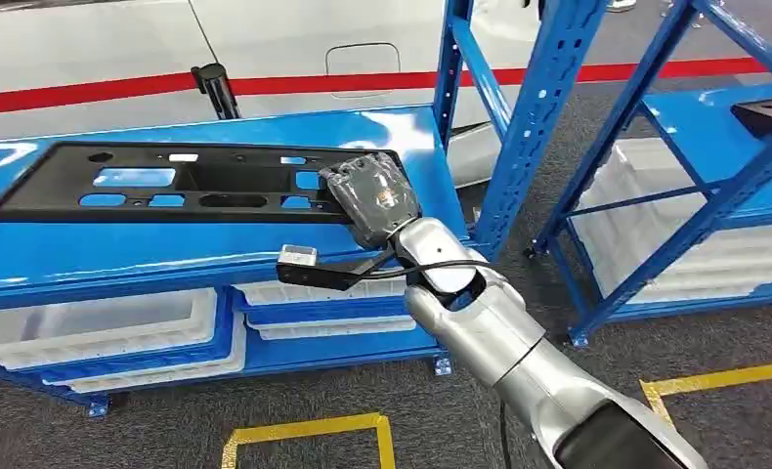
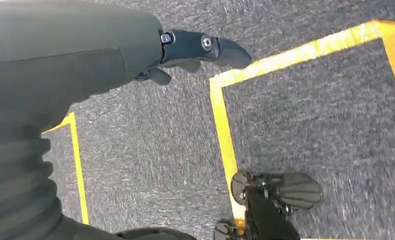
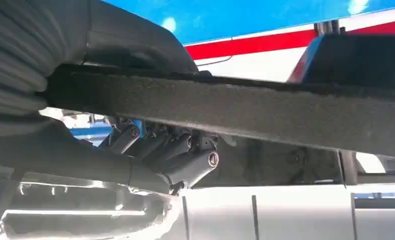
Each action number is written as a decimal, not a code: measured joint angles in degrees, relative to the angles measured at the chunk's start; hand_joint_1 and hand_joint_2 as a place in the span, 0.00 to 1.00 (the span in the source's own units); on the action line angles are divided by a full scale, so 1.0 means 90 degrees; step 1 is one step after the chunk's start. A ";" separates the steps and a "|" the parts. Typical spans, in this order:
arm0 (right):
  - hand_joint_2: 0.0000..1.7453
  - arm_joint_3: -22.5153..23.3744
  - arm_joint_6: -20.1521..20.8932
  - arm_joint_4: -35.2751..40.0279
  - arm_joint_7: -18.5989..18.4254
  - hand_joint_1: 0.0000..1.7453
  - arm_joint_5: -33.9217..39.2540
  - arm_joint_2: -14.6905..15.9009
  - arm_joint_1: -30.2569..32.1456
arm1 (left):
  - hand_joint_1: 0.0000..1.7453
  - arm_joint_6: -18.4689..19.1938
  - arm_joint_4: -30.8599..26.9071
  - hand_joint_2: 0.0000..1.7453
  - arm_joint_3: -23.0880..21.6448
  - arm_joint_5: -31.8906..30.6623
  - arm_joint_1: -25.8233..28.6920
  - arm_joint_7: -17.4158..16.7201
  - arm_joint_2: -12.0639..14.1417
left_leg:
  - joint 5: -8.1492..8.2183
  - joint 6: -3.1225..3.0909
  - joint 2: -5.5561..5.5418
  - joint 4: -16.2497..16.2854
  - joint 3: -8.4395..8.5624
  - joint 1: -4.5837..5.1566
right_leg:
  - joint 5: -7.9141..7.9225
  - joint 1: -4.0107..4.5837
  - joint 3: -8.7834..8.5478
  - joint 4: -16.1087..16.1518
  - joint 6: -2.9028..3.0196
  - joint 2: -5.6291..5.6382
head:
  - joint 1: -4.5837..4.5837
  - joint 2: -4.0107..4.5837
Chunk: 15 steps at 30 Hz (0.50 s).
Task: Take the parts from the cabinet and place them on the table.
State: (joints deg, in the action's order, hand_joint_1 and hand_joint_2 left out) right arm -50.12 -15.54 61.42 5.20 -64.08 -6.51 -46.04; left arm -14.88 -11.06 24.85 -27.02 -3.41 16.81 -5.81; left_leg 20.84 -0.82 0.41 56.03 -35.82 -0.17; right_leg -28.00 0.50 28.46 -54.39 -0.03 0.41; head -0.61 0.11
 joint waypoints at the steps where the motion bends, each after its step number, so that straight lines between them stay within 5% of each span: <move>1: 1.00 0.0002 0.0002 0.0000 0.0000 1.00 0.0000 0.0002 0.0010 | 0.00 -0.0002 0.0000 1.00 -0.0007 0.0000 0.0004 0.0000 0.0000 | -0.0044 0.0044 -0.0011 0.0001 -0.0021 0.0005 | 0.0063 -0.0031 0.0037 0.0026 0.0066 -0.0003 | -0.0014 0.0000; 2: 1.00 0.0002 0.0002 -0.0002 -0.0010 1.00 -0.0010 0.0000 0.0005 | 0.00 -0.0002 0.0000 1.00 -0.0007 0.0000 0.0009 0.0000 0.0005 | 0.0071 0.0079 -0.0023 0.0070 -0.0089 -0.0049 | 0.0140 -0.0187 0.0054 0.0056 0.0133 -0.0022 | -0.0007 0.0000; 4: 1.00 0.0002 0.0005 -0.0002 -0.0010 1.00 -0.0017 -0.0010 0.0007 | 0.00 -0.0007 0.0000 1.00 -0.0010 0.0000 0.0019 -0.0002 0.0005 | 0.0756 0.0135 -0.0039 0.0642 -0.0298 -0.0074 | 0.0249 -0.0149 0.0170 0.0047 0.0274 -0.0038 | -0.0049 0.0000; 6: 1.00 0.0000 0.0005 -0.0002 -0.0010 1.00 -0.0036 -0.0015 0.0012 | 0.00 -0.0007 0.0000 1.00 -0.0012 -0.0002 0.0018 -0.0002 0.0005 | 0.1336 0.0217 -0.0051 0.1619 -0.0569 -0.0109 | 0.0363 -0.0126 0.0305 0.0038 0.0291 -0.0049 | -0.0051 0.0000; 8: 1.00 0.0000 0.0005 -0.0002 -0.0010 1.00 -0.0053 -0.0015 0.0033 | 0.00 -0.0007 0.0000 1.00 -0.0017 -0.0007 0.0019 0.0000 0.0005 | 0.1237 0.0287 -0.0048 0.2037 -0.0557 -0.0164 | 0.0449 -0.0128 0.0476 -0.0020 0.0248 -0.0054 | -0.0051 0.0000; 11: 1.00 0.0002 0.0005 0.0000 -0.0010 1.00 -0.0056 -0.0015 0.0044 | 0.00 -0.0007 0.0000 1.00 -0.0019 -0.0010 0.0008 0.0000 0.0012 | 0.0636 0.0348 -0.0040 0.1020 0.0274 -0.0255 | 0.0526 -0.0168 0.0762 -0.0228 0.0169 -0.0049 | -0.0058 0.0000; 13: 1.00 0.0015 0.0005 0.0012 -0.0017 1.00 -0.0058 -0.0029 0.0045 | 0.00 -0.0007 -0.0002 1.00 -0.0022 -0.0017 -0.0009 0.0002 0.0015 | 0.0953 0.0303 -0.0087 0.0212 0.0747 -0.0211 | 0.0584 -0.0118 0.0884 -0.0332 0.0078 -0.0043 | -0.0039 0.0000; 15: 1.00 0.0015 0.0005 0.0015 -0.0017 1.00 -0.0061 -0.0046 0.0050 | 0.00 -0.0007 -0.0002 1.00 -0.0024 -0.0017 -0.0010 0.0005 0.0015 | 0.0900 0.0216 -0.0074 0.0276 0.0664 -0.0167 | 0.0683 -0.0130 0.0907 -0.0299 -0.0057 -0.0054 | -0.0051 0.0000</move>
State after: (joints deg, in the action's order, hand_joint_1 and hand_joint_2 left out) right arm -49.99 -15.50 61.55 5.05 -64.63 -6.93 -45.59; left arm -14.95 -11.08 24.63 -27.17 -3.50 16.85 -5.68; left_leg 28.94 1.13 -0.25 58.51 -29.84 -1.67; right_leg -21.85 -0.67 36.62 -57.08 -0.55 -0.08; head -1.07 0.11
